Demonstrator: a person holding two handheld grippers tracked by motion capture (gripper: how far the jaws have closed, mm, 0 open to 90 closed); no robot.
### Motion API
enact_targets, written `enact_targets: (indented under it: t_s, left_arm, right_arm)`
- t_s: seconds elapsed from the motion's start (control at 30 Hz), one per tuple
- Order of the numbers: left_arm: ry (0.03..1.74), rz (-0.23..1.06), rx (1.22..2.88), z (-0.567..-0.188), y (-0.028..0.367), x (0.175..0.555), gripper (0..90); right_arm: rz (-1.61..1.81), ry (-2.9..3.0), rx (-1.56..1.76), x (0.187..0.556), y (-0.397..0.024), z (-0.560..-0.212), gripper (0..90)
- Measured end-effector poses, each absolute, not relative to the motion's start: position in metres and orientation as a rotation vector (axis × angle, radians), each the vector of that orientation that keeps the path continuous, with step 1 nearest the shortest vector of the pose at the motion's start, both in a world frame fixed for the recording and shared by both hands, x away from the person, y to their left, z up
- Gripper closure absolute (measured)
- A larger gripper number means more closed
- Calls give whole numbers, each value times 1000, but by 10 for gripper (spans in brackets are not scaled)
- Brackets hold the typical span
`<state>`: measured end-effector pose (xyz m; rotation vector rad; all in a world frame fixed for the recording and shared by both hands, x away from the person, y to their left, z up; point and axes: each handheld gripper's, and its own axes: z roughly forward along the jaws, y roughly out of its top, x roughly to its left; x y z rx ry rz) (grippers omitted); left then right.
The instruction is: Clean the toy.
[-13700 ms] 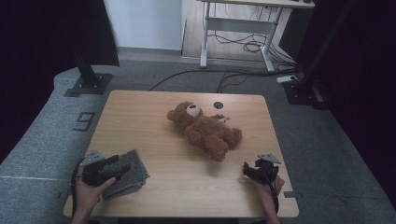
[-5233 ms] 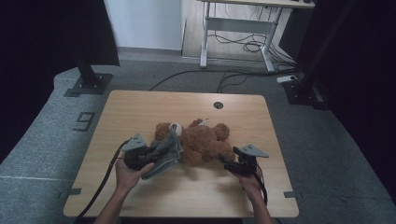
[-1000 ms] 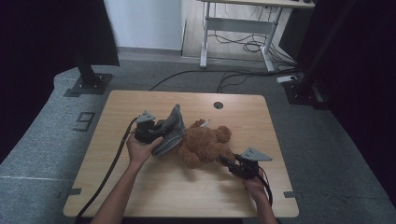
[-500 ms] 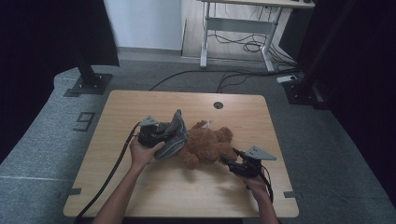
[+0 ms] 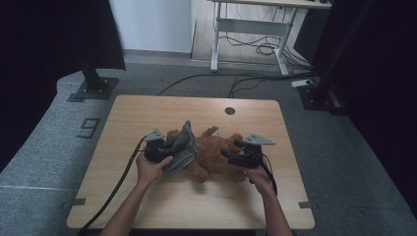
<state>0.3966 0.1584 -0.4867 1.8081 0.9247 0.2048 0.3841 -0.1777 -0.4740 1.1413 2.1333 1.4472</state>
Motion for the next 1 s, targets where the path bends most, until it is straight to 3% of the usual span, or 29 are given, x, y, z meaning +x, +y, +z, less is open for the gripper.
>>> enact_targets:
  t_s: [0.27, 0.47, 0.53, 0.8, 0.87, 1.0]
  left_arm:
    - [921, 204, 1796, -490, 158, 391, 757]
    - [925, 175, 1782, -487, 161, 384, 751]
    - [926, 169, 1784, -480, 159, 383, 751]
    - [770, 129, 1840, -449, 91, 377, 752]
    - [747, 115, 1903, -456, 59, 380, 751]
    - [760, 125, 1955, -472, 41, 385, 750]
  right_arm:
    - [1445, 2207, 1211, 375, -173, -507, 261]
    - [1386, 2259, 1116, 362, -166, -521, 465]
    - [1385, 2256, 1099, 361, -166, -521, 492]
    - [1385, 2259, 1023, 351, -168, -526, 536]
    - [1394, 2246, 1034, 351, -169, -527, 536]
    - [1397, 2242, 1041, 350, -169, -528, 541]
